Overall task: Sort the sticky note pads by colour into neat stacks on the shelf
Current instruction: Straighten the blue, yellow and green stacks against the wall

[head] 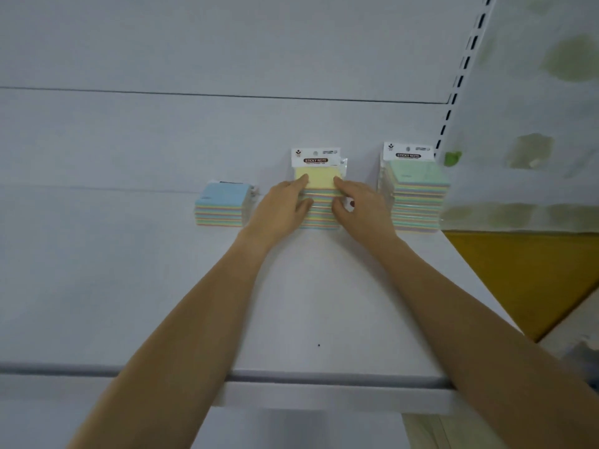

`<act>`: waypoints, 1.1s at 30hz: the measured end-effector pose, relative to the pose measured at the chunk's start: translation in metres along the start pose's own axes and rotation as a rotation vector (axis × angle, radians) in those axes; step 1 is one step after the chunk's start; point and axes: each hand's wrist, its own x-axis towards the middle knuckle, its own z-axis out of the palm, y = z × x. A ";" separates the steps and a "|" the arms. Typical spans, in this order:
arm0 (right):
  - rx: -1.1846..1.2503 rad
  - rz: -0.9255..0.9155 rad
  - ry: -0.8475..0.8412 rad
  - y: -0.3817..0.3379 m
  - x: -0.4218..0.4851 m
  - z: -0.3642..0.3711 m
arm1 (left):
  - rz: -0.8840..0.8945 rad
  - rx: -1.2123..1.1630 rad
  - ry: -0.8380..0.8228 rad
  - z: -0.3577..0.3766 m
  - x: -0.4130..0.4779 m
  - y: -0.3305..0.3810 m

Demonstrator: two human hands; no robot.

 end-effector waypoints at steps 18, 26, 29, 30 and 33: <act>0.182 0.107 0.077 0.002 -0.002 0.001 | -0.020 -0.143 0.110 0.005 0.003 -0.004; 0.275 0.195 0.051 0.001 0.000 0.000 | -0.067 -0.282 0.129 0.007 0.000 -0.004; 0.228 0.187 -0.001 0.002 -0.003 -0.001 | -0.051 -0.312 0.101 0.006 -0.002 -0.004; 0.222 0.182 -0.017 0.002 -0.003 -0.001 | -0.055 -0.326 0.106 0.006 -0.002 -0.005; 0.167 0.145 -0.054 0.001 -0.004 -0.001 | -0.060 -0.350 0.134 0.005 -0.001 -0.006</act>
